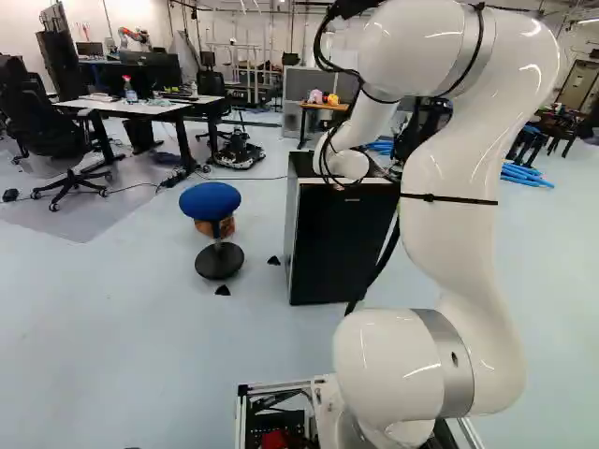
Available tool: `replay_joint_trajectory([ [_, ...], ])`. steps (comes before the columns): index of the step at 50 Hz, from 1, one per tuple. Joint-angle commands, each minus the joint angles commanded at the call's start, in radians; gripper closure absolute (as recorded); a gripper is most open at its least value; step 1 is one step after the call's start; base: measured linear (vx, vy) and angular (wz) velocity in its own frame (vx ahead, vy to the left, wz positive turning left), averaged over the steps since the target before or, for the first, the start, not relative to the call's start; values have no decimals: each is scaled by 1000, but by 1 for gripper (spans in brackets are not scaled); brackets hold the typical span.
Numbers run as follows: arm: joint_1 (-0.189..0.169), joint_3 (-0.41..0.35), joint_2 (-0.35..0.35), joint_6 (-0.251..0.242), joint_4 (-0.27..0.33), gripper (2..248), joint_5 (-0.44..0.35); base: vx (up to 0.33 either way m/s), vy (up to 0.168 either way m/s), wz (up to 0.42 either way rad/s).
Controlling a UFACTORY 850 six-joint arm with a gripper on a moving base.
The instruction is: Grab a drink from the fridge
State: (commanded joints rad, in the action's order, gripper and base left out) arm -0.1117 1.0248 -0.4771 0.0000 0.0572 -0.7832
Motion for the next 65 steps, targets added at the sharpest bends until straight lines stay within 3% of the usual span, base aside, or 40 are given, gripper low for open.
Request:
replay_joint_trajectory([
  [65, 1, 326, -245, 0, -79, 3, 33, 0, 0, 0],
])
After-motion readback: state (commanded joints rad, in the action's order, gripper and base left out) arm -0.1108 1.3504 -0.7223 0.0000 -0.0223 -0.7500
